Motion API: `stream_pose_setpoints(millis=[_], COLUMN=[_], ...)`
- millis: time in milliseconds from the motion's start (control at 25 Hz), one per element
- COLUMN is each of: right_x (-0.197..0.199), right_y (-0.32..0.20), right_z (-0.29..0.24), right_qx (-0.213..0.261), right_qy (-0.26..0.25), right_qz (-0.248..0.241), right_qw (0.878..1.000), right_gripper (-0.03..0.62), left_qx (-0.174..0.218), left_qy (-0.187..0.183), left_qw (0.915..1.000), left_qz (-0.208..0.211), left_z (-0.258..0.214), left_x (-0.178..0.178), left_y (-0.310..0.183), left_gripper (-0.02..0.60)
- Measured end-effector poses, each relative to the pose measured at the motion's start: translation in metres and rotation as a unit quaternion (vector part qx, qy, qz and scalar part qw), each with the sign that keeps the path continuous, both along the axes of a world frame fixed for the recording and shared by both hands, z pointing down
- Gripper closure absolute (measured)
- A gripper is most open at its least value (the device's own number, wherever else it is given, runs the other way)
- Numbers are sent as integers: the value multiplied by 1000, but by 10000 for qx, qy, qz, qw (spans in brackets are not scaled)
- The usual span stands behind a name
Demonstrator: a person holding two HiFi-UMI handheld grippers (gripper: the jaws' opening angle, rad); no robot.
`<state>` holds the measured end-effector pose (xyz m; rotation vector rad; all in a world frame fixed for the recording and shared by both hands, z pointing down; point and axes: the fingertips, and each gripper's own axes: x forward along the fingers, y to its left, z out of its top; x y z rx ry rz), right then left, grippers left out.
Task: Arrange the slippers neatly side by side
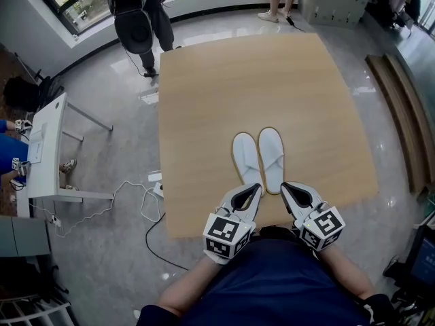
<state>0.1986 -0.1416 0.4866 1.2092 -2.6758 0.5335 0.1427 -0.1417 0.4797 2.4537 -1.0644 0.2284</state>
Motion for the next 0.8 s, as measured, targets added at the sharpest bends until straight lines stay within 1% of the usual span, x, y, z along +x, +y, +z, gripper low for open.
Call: stream_pose_setpoints(millis=[120,320,440,600,800], right_x=[-4,-9,-13,1,17], right_y=[5,10,16,20,12], right_z=[-4,-10,-12,-16,-30], right_qx=[63,182,240,293,471], right_qy=[16,7,53,140,152], right_qz=[29,53,54,247,469], right_qw=[10000,9998,9997,9992,9977], right_gripper=[583,583,583,583,583], left_qx=[19,321,352,309,412], left_qy=[13,1,44,112,147], left_qw=[10000,9993,9992,9993,9989], left_qz=[27,213,195,203,157], left_z=[-2,-13,-18,-22,-26], left_x=[-2,5,1,5,8], left_y=[7,13,16,23,20], left_gripper=[577,577,577,577,577])
